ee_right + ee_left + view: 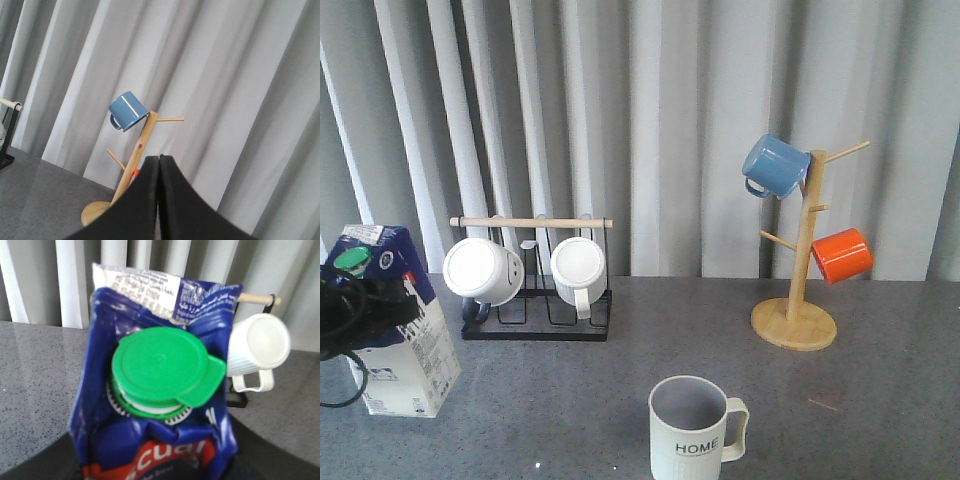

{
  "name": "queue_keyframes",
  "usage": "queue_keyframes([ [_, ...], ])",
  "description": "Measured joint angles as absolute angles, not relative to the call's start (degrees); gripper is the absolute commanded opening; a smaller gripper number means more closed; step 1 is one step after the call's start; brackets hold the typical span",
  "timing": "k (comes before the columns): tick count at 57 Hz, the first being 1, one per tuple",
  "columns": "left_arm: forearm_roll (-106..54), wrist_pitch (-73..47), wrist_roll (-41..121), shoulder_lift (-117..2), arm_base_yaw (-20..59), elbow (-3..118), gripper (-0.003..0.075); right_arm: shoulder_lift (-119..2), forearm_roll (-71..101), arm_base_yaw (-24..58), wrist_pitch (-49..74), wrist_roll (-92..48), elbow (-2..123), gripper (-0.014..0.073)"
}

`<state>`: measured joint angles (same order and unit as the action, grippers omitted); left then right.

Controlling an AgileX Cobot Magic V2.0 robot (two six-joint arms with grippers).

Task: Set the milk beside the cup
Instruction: 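Lift the milk carton with the left gripper, then carry the milk carton toward the HOME mug with the left gripper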

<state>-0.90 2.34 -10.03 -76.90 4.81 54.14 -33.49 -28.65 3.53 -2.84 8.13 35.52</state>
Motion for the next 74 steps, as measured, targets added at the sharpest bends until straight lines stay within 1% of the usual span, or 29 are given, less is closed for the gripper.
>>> queue_keyframes([
  [11,-0.9,-3.5,-11.6,-64.8,7.0,54.1,0.0237,-33.5,-28.7,3.5,-2.8,8.1,35.5,-0.0008],
  [20,-0.9,-7.2,-12.4,-58.5,7.2,54.1,0.0237,-33.5,-28.7,3.5,-2.8,8.1,35.5,-0.0008],
  [36,-2.4,-10.6,-12.5,-56.5,7.2,54.1,0.0237,-33.5,-28.7,3.5,-2.8,8.1,35.5,-0.0008],
  [43,-10.4,-8.8,-6.3,-56.5,8.8,54.1,0.0237,-33.5,-28.7,3.5,-2.8,8.1,35.5,-0.0008],
  [48,-21.8,-6.2,6.6,-56.5,12.7,54.1,0.0237,-33.5,-28.7,3.5,-2.8,8.1,35.5,-0.0008],
  [55,-42.5,0.0,31.3,-57.8,20.7,54.1,0.0237,-33.5,-28.7,3.5,-2.8,8.1,35.5,-0.0008],
  [62,-64.4,12.1,53.8,-61.1,28.9,54.1,0.0237,-33.5,-28.7,3.5,-2.8,8.1,35.5,-0.0008],
  [67,-76.1,24.7,61.2,-64.8,34.4,54.1,0.0237,-33.5,-28.7,3.5,-2.8,8.1,35.5,-0.0008],
  [71,-80.6,33.6,63.3,-68.1,37.7,54.1,0.0237,-33.5,-28.7,3.5,-2.8,8.1,35.5,-0.0008],
  [74,-82.6,37.2,64.0,-71.1,39.7,54.1,0.0237,-33.5,-28.7,3.5,-2.8,8.1,35.5,-0.0008],
])
